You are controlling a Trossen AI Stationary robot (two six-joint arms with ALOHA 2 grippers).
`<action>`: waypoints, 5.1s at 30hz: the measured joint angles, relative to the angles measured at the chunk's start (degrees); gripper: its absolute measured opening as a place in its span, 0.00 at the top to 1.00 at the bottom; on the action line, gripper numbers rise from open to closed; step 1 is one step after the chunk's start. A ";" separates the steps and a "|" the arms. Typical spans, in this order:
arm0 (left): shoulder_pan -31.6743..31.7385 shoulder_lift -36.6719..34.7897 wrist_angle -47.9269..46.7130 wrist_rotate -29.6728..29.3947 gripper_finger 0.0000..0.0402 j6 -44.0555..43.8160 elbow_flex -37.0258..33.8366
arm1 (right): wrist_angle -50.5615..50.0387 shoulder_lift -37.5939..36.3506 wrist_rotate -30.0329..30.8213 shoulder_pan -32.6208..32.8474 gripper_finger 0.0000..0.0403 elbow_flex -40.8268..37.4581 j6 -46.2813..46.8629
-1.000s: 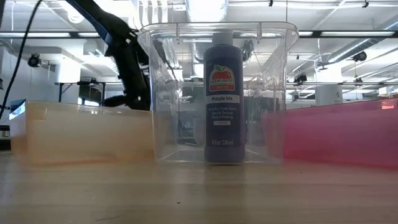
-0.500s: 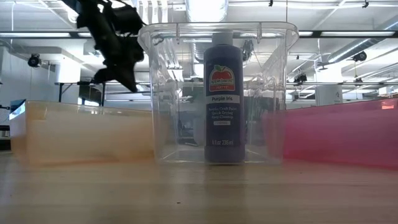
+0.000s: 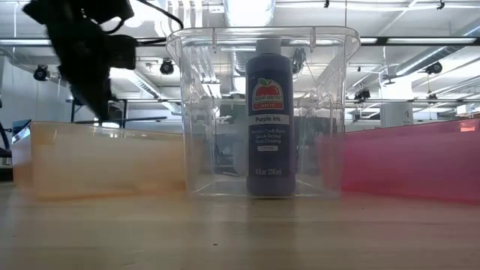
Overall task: Pick & Place Paint Supplies
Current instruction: Put the blue paintbrush into the orange bin, then put the black lash brush into the orange bin
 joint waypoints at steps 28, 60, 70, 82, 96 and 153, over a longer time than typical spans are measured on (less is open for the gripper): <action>-6.26 0.25 6.81 -12.81 0.78 -13.44 -1.49 | 0.51 0.00 -0.02 0.96 0.50 0.00 2.32; 32.43 46.47 33.30 11.06 0.88 2.20 26.64 | -0.52 -0.03 -3.14 0.96 0.50 0.00 4.81; 32.78 51.20 30.08 13.99 0.99 10.59 29.10 | -1.78 -0.22 -4.42 1.07 0.50 0.00 8.14; 33.33 54.65 32.08 14.00 0.99 15.34 29.17 | -1.74 -0.24 -4.21 1.07 0.50 0.00 9.85; 34.03 56.59 33.69 12.94 0.99 15.78 32.28 | -2.82 -0.24 -3.98 0.13 0.50 0.00 11.16; 37.10 35.95 -4.11 4.21 0.89 30.76 18.90 | 0.55 -0.22 -1.09 -0.04 0.50 -0.05 8.26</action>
